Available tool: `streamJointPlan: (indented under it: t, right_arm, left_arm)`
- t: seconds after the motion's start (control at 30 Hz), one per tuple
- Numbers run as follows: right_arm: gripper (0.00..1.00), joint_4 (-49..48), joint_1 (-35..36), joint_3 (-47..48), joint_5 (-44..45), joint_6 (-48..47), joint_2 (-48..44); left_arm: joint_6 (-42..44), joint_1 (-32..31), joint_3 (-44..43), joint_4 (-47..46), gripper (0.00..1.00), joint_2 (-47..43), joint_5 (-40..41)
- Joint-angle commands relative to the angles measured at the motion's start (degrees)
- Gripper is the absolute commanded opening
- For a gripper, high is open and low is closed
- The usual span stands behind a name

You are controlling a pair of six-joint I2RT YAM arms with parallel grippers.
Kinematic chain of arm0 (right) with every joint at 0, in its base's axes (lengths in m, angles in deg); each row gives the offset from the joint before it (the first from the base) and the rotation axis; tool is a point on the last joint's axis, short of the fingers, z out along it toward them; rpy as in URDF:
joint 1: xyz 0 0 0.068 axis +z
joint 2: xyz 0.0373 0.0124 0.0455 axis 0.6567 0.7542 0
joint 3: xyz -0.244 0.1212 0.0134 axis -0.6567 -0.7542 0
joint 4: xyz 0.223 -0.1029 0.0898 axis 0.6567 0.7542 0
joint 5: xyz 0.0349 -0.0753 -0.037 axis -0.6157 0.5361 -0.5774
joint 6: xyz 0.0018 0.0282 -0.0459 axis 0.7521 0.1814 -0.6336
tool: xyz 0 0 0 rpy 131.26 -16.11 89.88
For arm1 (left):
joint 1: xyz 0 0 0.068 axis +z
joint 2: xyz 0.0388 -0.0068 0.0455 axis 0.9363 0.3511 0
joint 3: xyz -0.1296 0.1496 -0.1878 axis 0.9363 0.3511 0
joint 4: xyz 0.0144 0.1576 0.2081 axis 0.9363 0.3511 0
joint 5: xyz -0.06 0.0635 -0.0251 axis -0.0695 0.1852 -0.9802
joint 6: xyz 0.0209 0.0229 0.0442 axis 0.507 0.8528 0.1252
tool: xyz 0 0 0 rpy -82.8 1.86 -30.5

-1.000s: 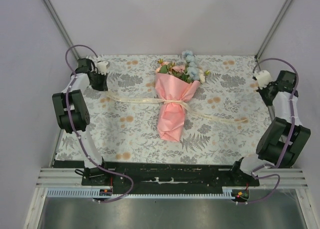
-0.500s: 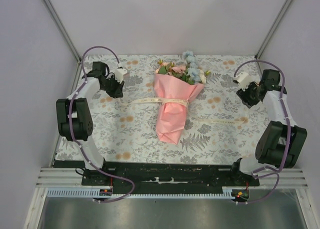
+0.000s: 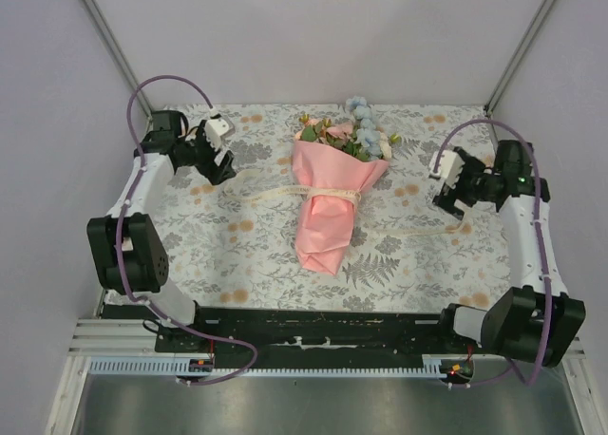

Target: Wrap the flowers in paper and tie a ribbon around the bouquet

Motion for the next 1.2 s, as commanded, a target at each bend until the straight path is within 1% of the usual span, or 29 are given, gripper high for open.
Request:
streamJointPlan:
  t: [0.0,0.03,0.07,0.13,0.17,0.2,0.27,0.33,0.37,0.5,0.53,0.6,0.67,0.7,0.77,0.8,0.83,0.9,0.93,0.97,1.0,1.03,1.07,1.17]
  right_arm:
    - [0.98,1.3,8.6,-7.6,-4.5,-6.6,1.5]
    - [0.98,-3.2,11.5,-10.1,-3.6,-5.3,1.8]
    - [0.98,-7.0,14.0,-12.1,-2.3,-3.5,2.6]
    - [0.98,-10.3,20.5,-13.5,-1.5,0.4,4.8]
    - [0.98,-11.6,22.8,-13.7,-0.5,2.8,6.1]
    - [0.98,-12.6,25.4,-13.8,0.6,4.7,7.8]
    - [0.98,-14.6,29.0,-13.7,2.8,7.0,11.2]
    - [0.98,-15.1,31.6,-12.5,4.4,7.7,14.9]
    - [0.98,-15.2,32.4,-11.7,5.0,7.8,16.9]
    - [0.97,-16.3,34.7,-7.9,8.4,10.0,23.6]
    - [0.94,-16.4,34.9,-6.6,9.1,10.9,25.4]
    - [0.84,-16.5,34.9,-4.3,10.2,12.7,27.5]
    - [0.7,-16.4,35.2,-2.9,12.3,13.7,29.3]
    - [0.67,-16.3,35.6,-2.4,14.0,14.1,30.0]
    - [0.59,-16.2,35.6,-2.5,14.6,14.5,30.5]
    - [0.53,-16.3,35.7,-2.5,14.7,14.9,30.7]
    - [0.46,-16.2,36.1,-2.6,15.2,15.4,30.8]
    - [0.29,-16.3,36.4,-3.4,15.9,16.9,30.9]
    - [0.16,-16.4,36.4,-3.9,16.3,17.9,30.8]
    - [0.03,-16.4,36.4,-4.2,16.9,19.0,30.8]
    - [0.0,-16.4,36.4,-4.5,17.5,21.1,30.4]
    - [0.0,-16.7,36.4,-4.6,18.5,22.8,30.1]
    - [0.0,-16.7,36.2,-4.7,19.1,24.7,29.5]
    - [0.0,-20.6,35.6,-6.4,22.4,32.7,26.2]
  left_arm:
    - [6.0,-4.4,-2.7,5.2,0.91,5.7,-5.6]
    - [4.5,-4.3,-2.2,3.1,0.92,6.1,-6.8]
    - [1.5,-6.1,-1.2,0.2,0.92,6.0,-7.2]
    - [-1.6,-6.3,0.9,-5.4,0.92,5.4,-7.2]
    - [-1.6,-6.4,1.8,-6.3,0.93,5.3,-7.3]
    - [-0.8,-6.6,2.5,-6.5,0.93,5.2,-7.2]
    - [4.3,-7.6,3.7,-4.5,0.93,5.7,-6.3]
    - [10.6,-9.6,4.3,-1.7,0.93,6.6,-4.0]
    - [12.4,-10.9,4.3,-1.3,0.93,7.3,-2.8]
    - [14.9,-13.9,3.7,-1.9,0.92,11.7,-0.5]
    - [15.5,-14.4,3.5,-2.3,0.92,12.6,0.4]
    - [16.2,-15.2,2.9,-2.6,0.91,14.6,2.2]
    - [17.4,-15.7,2.4,-1.7,0.9,16.1,3.7]
    - [17.9,-15.9,2.2,-1.6,0.9,16.3,5.0]
    - [18.9,-16.6,2.1,-1.6,0.88,17.6,7.7]
    - [19.4,-17.0,2.0,-1.6,0.85,18.3,9.5]
    - [19.7,-17.3,1.8,-1.7,0.79,19.0,11.7]
    - [19.0,-17.6,1.4,-1.8,0.67,20.5,14.2]
    - [18.3,-17.6,1.2,-1.8,0.61,21.0,15.1]
    - [17.9,-17.6,1.1,-1.6,0.48,21.6,16.1]
    - [17.4,-17.6,0.9,-0.8,0.28,21.9,16.5]
    - [16.1,-17.6,0.9,-0.8,0.13,21.8,17.0]
    - [13.5,-17.5,1.0,-1.6,0.03,21.4,17.6]
    - [-1.6,-16.2,3.5,-10.1,0.02,18.1,21.1]
